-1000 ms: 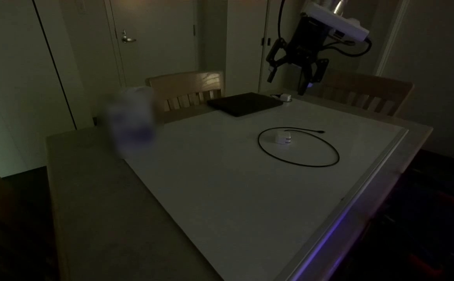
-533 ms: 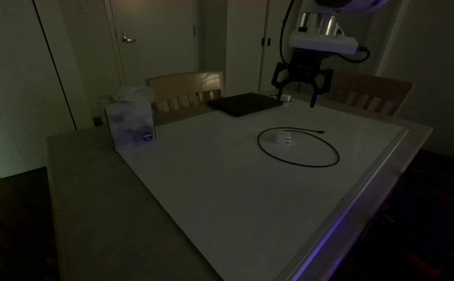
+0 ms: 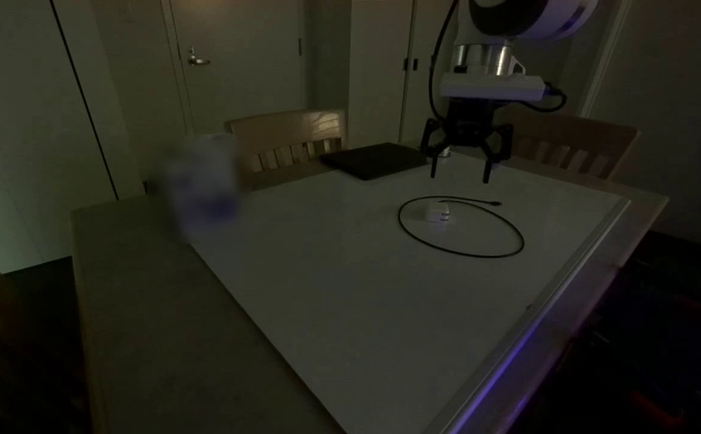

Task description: Straighten the cable

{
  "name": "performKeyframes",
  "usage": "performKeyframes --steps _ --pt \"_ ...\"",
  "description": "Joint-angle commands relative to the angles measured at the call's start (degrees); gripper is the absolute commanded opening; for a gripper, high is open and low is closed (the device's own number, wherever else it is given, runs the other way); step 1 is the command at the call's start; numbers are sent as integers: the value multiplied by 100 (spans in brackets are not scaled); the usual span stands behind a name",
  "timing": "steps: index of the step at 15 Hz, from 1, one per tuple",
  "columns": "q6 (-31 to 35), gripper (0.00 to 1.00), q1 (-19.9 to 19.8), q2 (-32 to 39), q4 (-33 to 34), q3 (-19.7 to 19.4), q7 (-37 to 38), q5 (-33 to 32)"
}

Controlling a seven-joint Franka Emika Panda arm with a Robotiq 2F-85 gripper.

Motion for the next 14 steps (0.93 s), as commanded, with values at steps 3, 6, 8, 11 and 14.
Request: performKeyframes --steps 3,6,8,11,14 --pt "108 100 -22 682 589 8 -471 353" --pt "33 100 36 937 858 -76 -418 243" --pt "20 100 6 1075 983 -100 -450 286" --pt "-163 100 -12 1272 1187 -179 -424 293" --pt "-251 100 -80 1384 1287 -194 -507 430"
